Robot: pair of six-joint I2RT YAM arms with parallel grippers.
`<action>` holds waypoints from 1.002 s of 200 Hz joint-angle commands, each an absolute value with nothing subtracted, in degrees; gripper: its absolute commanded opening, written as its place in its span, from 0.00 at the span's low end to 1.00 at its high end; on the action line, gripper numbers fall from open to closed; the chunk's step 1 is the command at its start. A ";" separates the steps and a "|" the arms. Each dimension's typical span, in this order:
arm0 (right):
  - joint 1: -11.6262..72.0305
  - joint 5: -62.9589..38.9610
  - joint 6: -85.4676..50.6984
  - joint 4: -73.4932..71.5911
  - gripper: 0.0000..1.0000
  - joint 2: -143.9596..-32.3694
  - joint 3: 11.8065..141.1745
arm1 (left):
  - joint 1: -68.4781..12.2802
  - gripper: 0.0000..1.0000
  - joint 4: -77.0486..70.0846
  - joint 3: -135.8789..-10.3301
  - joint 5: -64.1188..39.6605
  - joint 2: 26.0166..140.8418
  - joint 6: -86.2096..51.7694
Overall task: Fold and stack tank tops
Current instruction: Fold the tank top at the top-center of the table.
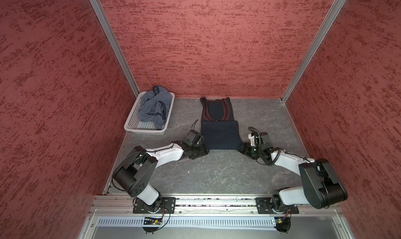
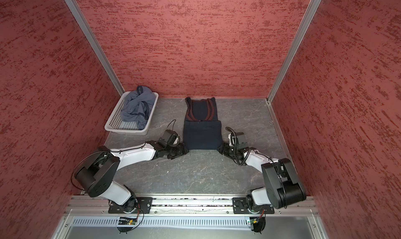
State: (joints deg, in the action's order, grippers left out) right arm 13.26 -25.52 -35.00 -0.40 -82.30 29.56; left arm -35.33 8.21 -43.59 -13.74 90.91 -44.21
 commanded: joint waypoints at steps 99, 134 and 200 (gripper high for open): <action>14.15 -22.58 -35.30 -8.11 0.38 -88.45 31.62 | -33.33 0.42 -1.69 -45.03 -15.38 99.20 -44.99; 14.48 -19.46 -33.68 -4.56 0.55 -87.94 33.46 | -33.15 0.53 0.07 -45.20 -13.45 98.54 -44.56; 15.84 -20.65 -33.19 -4.95 0.31 -90.00 34.96 | -32.47 0.39 -1.62 -46.64 -15.00 100.70 -44.71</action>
State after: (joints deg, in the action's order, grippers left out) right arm 14.57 -21.34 -33.65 -6.28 -89.56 33.71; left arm -32.73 -2.57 -46.02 -16.25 99.09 -45.36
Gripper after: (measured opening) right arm 0.352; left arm 0.413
